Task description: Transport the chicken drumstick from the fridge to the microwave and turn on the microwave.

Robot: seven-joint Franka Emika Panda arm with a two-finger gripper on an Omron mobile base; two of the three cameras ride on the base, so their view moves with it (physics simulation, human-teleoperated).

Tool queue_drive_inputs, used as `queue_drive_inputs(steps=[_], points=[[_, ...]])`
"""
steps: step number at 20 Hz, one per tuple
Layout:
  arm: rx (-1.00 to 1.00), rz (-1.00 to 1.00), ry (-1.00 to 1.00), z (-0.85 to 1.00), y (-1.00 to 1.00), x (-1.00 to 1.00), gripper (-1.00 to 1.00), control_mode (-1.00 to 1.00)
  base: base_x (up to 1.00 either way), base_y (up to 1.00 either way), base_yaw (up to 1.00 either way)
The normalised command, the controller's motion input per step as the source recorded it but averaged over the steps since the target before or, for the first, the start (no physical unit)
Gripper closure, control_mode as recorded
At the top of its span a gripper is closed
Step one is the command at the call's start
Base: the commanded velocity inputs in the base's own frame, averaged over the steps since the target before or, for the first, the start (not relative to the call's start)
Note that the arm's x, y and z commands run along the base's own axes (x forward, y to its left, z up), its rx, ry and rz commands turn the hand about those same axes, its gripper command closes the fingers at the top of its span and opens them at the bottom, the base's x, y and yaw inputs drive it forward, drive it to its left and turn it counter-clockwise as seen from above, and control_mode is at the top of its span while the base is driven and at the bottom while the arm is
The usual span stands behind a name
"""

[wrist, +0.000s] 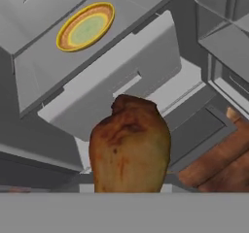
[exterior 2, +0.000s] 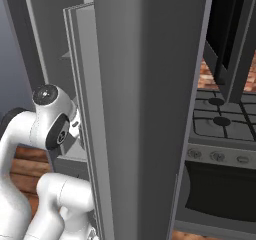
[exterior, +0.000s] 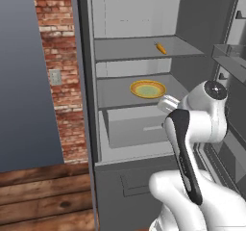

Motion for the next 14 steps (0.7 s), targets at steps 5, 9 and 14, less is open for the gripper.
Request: queue_drive_inputs(steps=[5, 9, 14], points=[[0.00, 0.00, 0.00, -0.38, -0.09, -0.56, 1.00, -1.00, 0.00, 0.00, 0.00], [0.00, 0.00, 0.00, -0.06, 0.00, -0.29, 1.00, -1.00, 0.00, 0.00, 0.00], [0.00, 0.00, -0.01, -0.11, 0.00, -0.21, 1.00, -1.00, 0.00, 0.00, 0.00]])
